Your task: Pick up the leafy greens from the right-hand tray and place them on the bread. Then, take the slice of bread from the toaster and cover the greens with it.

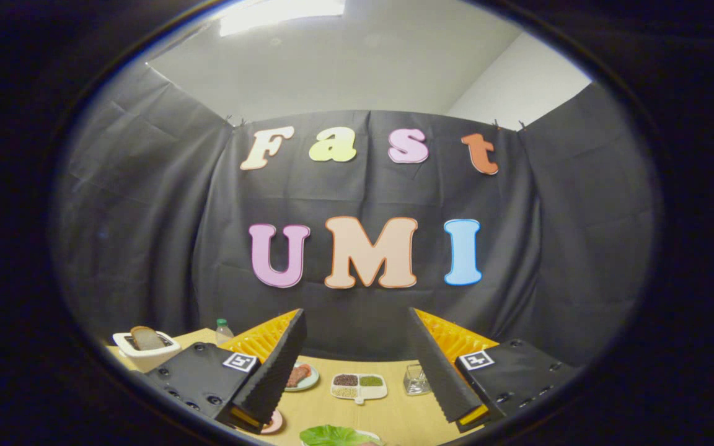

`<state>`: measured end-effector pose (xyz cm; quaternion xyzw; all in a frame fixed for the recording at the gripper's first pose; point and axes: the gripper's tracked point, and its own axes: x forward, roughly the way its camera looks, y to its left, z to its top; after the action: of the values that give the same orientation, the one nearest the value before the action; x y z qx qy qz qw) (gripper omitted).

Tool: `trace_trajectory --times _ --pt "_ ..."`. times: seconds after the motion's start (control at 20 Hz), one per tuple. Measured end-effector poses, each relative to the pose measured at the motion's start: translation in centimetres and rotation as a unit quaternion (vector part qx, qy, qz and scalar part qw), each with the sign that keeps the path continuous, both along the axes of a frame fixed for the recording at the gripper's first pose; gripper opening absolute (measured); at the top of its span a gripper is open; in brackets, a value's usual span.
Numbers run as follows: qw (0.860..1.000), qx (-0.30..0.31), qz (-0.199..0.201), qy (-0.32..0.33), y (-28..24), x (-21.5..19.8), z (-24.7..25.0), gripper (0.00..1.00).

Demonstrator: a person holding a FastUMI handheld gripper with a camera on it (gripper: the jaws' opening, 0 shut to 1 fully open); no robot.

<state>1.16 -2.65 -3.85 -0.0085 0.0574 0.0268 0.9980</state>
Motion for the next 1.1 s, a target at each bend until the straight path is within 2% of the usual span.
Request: trace_trajectory --times 0.25,0.5,0.7,0.9,1.1 --pt "0.997 -0.014 0.026 0.065 -0.5 0.6 -5.1 1.0" --pt "0.984 -0.048 0.08 0.154 0.5 0.2 -11.9 1.0" --pt "0.96 -0.09 0.131 0.231 1.1 -1.1 -18.0 1.0" --pt "0.926 -0.113 0.185 0.309 2.1 -3.0 -23.7 1.0" --pt "0.898 -0.137 0.216 0.357 2.2 -4.1 -28.2 1.0"
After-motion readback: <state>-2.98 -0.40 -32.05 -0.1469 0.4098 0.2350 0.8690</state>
